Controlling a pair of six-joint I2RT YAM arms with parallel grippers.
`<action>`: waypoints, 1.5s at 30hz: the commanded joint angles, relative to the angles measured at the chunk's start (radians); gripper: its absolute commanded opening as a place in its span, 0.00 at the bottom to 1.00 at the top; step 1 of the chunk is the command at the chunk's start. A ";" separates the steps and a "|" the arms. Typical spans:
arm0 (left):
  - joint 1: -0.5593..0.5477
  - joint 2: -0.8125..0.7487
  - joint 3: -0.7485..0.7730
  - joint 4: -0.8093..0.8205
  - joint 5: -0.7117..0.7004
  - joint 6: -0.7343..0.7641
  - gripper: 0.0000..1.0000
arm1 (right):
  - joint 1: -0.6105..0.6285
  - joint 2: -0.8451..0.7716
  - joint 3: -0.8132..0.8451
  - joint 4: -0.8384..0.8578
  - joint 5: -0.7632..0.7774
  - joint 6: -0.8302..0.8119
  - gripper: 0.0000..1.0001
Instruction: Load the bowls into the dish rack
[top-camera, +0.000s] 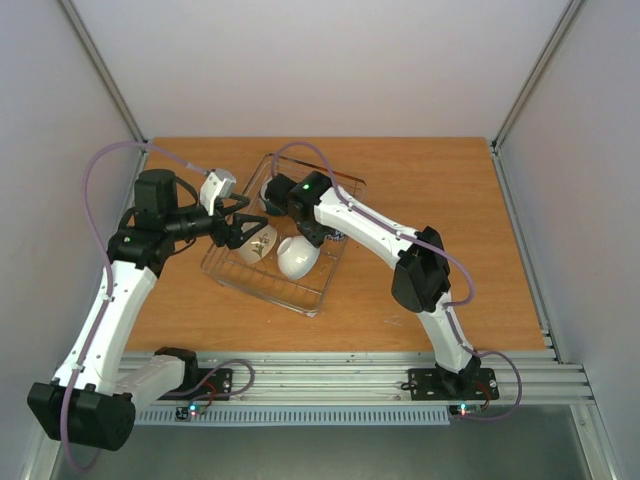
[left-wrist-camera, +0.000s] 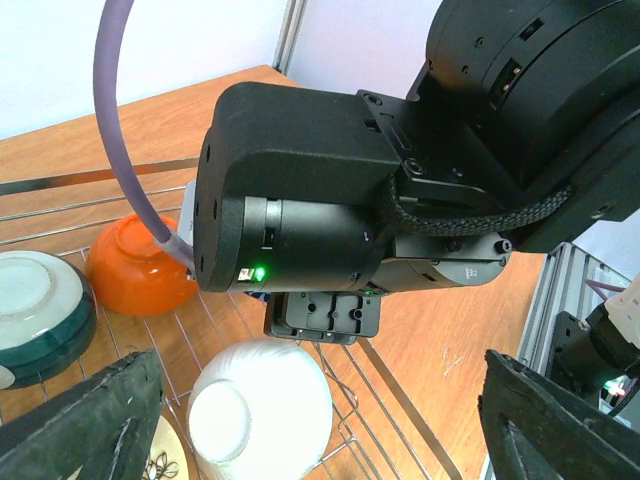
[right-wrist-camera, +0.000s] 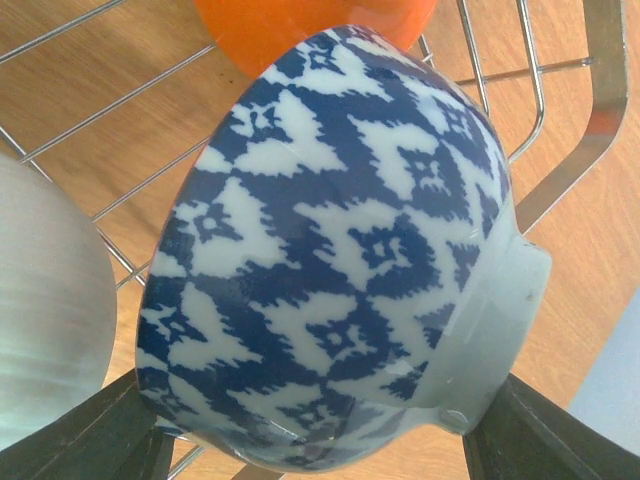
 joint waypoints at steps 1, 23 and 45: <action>0.001 0.004 -0.001 0.021 0.017 0.004 0.86 | -0.003 -0.044 -0.015 -0.010 0.003 -0.016 0.01; 0.259 0.282 -0.022 -0.187 -0.010 0.236 0.84 | -0.015 -0.100 -0.136 0.063 -0.036 -0.010 0.01; 0.423 0.406 -0.072 -0.171 -0.068 0.224 0.01 | -0.020 -0.148 -0.166 0.105 -0.014 0.008 0.01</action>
